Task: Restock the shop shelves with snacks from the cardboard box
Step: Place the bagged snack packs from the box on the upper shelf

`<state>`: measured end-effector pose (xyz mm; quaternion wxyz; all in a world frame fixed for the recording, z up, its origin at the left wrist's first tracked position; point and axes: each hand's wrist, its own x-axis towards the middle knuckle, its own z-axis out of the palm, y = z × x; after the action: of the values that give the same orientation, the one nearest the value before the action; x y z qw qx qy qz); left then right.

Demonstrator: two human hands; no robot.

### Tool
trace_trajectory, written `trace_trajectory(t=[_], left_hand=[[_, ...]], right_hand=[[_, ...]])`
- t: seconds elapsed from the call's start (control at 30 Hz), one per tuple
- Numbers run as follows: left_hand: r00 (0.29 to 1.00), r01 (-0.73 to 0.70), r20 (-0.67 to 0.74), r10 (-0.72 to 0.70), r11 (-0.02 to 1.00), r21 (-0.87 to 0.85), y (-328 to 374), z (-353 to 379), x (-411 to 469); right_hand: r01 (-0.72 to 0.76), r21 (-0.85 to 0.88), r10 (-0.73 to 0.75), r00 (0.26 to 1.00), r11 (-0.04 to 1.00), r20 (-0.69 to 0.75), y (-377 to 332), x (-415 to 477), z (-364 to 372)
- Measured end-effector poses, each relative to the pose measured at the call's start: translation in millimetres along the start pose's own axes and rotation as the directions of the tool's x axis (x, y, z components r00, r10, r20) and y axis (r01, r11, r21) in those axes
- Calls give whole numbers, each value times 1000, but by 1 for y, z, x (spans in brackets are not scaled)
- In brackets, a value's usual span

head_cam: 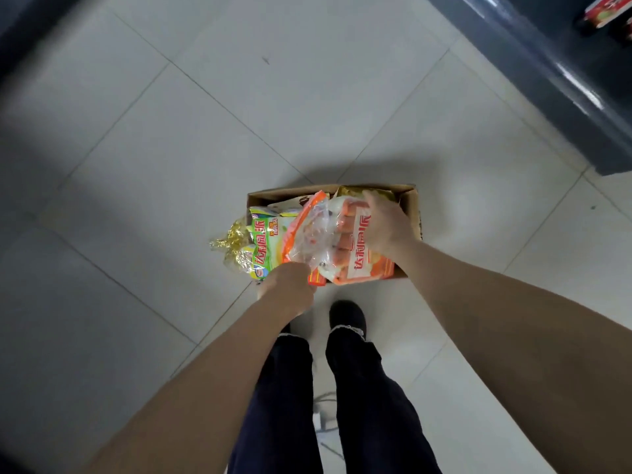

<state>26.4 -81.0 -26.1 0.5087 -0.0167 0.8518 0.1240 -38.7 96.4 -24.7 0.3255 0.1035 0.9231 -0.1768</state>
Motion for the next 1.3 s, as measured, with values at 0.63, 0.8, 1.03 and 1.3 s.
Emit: trace_trajectory(t=[0.63,0.8,1.03,1.3], left_hand=[[989,143,142,-47,567,-811,14,18,8],[984,123,51,-168,453,-883,9,-27,-42],[965,-105,-146,-217,192,-976,6,-87,-115],[894,-277,-294,-337,99,-956,-21,-165,-196]], right_hand=[[84,75,-78,994,994,-70,15,17,-13],[19,177,-10,998,984,-55,-12,-16,-61],[-33,403,50,998,914,-30,-64,-63,-126],[51,605,-71,997,795,9,-139,-112,-193]])
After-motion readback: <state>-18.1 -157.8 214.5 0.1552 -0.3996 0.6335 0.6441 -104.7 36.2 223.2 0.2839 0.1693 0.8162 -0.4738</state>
